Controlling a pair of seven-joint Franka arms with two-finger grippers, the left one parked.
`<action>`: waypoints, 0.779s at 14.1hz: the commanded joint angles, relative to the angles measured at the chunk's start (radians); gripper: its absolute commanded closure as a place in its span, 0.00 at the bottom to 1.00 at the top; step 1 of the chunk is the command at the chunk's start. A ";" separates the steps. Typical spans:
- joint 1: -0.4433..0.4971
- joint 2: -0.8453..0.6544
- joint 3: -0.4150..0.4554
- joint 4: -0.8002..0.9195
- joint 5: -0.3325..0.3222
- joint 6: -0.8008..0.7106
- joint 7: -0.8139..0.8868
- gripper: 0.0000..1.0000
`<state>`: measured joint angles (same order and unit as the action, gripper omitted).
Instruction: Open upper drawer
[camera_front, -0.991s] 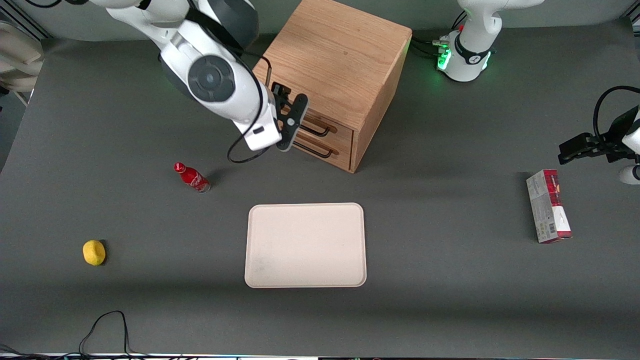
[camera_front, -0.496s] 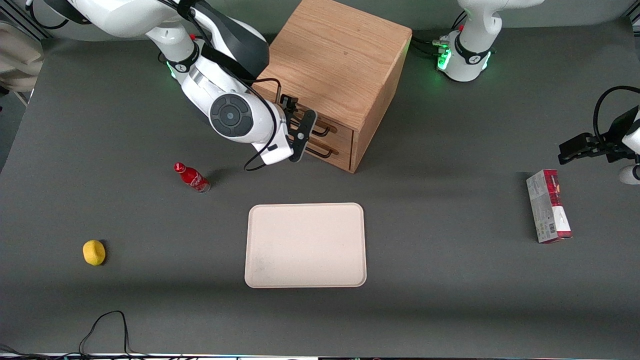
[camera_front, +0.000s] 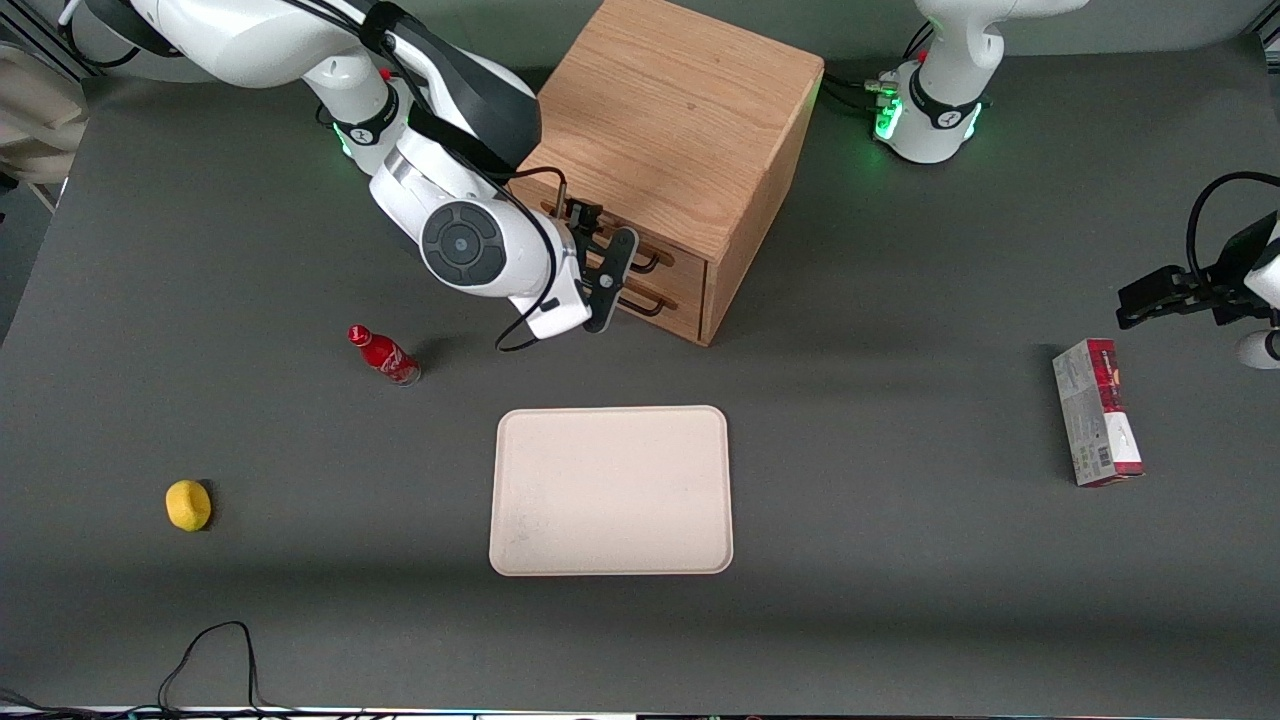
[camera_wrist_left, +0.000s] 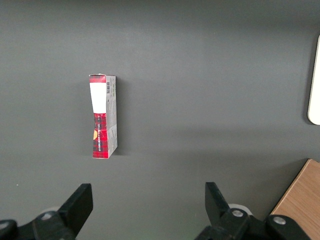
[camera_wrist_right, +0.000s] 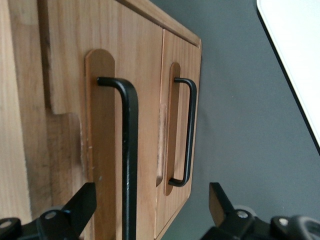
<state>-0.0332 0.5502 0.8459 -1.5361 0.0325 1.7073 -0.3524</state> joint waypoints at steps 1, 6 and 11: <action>-0.004 0.020 0.002 -0.004 0.004 0.029 -0.031 0.00; -0.004 0.039 -0.001 -0.007 0.000 0.054 -0.033 0.00; -0.005 0.045 -0.002 -0.018 -0.023 0.063 -0.033 0.00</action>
<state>-0.0359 0.5938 0.8420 -1.5478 0.0225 1.7524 -0.3597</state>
